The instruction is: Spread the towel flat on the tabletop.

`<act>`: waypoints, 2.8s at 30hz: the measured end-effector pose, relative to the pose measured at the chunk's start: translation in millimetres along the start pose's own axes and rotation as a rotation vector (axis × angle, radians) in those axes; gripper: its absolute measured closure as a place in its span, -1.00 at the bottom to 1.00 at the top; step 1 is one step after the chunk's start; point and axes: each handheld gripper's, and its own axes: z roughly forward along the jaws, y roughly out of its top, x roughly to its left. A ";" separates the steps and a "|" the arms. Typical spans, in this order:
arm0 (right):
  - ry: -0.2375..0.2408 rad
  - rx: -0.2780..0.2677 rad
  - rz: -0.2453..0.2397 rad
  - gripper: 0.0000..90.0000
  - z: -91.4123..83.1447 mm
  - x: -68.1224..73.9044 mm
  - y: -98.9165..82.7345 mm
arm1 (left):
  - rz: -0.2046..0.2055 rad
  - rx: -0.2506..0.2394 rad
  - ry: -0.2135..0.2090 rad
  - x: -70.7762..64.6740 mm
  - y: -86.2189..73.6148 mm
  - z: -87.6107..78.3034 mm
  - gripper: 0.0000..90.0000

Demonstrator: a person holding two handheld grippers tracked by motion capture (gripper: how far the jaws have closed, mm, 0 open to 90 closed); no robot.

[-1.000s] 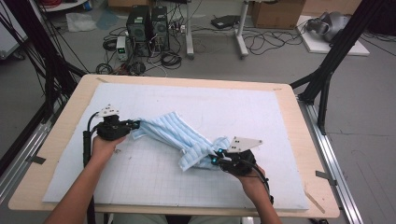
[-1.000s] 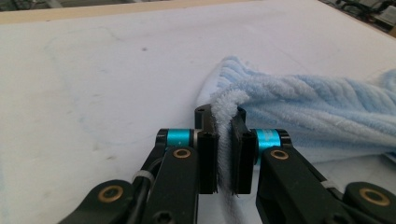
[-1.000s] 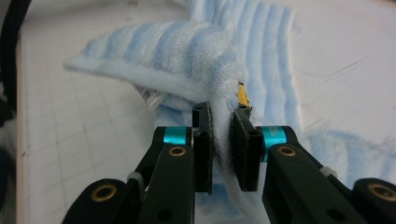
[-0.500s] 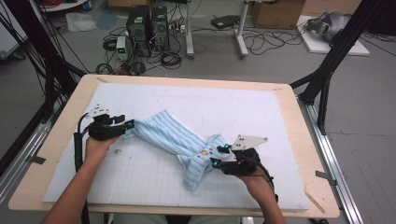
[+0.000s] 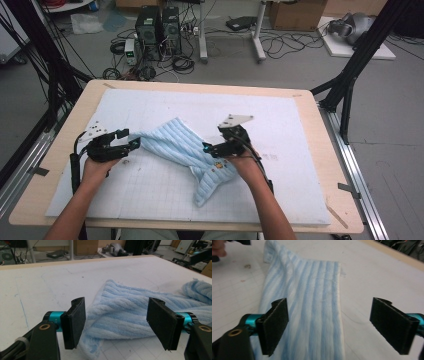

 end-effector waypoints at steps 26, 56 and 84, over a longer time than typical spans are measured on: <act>-0.078 0.199 0.024 0.88 88.6 -26.6 15.5 | -0.009 -0.017 0.040 8.8 -6.3 -7.5 -0.44; -0.216 0.080 0.205 0.18 1.9 -76.3 -25.7 | 0.003 0.042 -0.012 -4.3 -10.3 7.8 -0.29; -0.264 0.110 0.176 0.24 -83.3 -40.6 -98.2 | 0.020 0.070 -0.074 -17.5 -10.3 22.3 -0.13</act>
